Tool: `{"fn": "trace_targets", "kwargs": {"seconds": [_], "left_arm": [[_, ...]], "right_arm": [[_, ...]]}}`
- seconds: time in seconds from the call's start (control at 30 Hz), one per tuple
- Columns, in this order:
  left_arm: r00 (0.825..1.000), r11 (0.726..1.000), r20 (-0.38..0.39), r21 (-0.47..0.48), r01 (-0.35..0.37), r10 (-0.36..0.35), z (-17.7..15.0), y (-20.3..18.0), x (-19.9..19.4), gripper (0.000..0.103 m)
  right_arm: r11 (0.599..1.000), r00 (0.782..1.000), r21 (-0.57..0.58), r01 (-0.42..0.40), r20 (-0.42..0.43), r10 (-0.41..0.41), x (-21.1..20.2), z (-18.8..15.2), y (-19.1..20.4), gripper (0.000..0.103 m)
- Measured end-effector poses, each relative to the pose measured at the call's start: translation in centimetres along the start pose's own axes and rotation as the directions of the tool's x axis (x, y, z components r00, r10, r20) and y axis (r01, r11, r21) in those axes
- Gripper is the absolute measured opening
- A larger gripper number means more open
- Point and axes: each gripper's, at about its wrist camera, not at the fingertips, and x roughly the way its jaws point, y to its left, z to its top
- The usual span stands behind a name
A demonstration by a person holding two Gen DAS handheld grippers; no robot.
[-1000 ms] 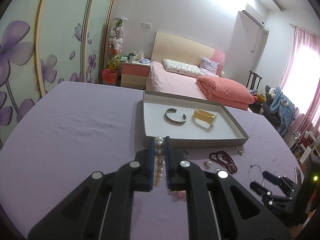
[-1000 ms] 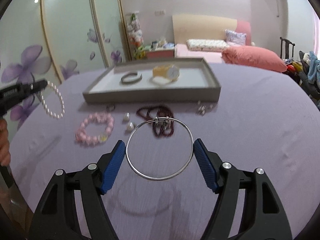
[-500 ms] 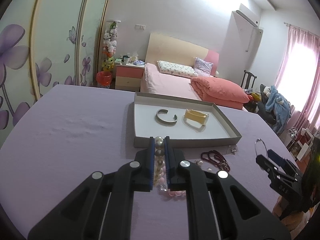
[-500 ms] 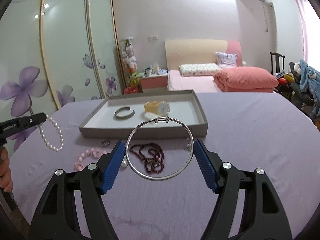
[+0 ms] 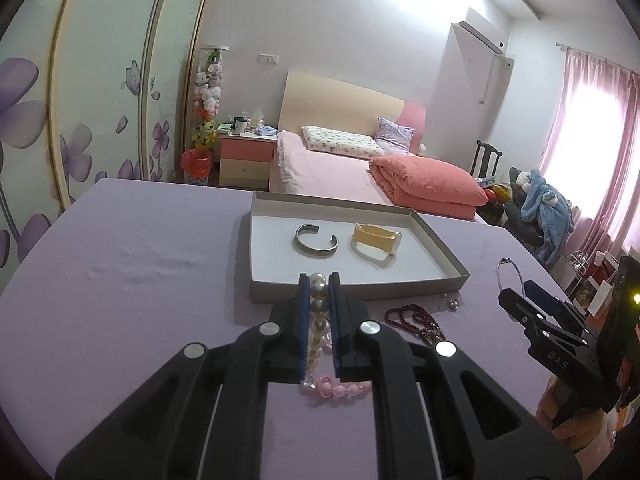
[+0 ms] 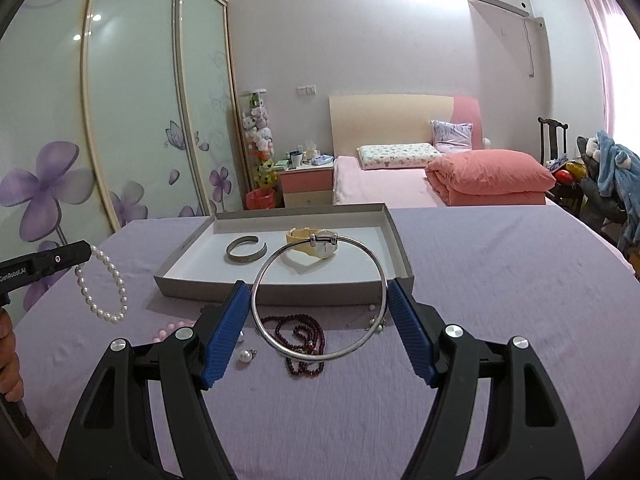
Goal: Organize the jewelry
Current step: 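Lower the bangle and pearl bracelet into the grey tray and open both tools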
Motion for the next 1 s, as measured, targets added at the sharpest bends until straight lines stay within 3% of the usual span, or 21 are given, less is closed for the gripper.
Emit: {"fn": "trace_targets", "kwargs": {"seconds": [0.53, 1.0], "left_arm": [[1.000, 1.000, -0.003, 0.008, 0.020, -0.020, 0.2, -0.3, 0.7, 0.010], [0.999, 0.999, 0.028, 0.034, 0.025, -0.026, 4.1, -1.3, 5.3, 0.010]], "right_arm": [[1.000, 1.000, -0.003, -0.001, 0.014, 0.001, 0.1, 0.6, -0.2, 0.071], [1.000, 0.997, -0.010, 0.029, 0.074, -0.028, 4.2, 5.8, -1.5, 0.071]]}}
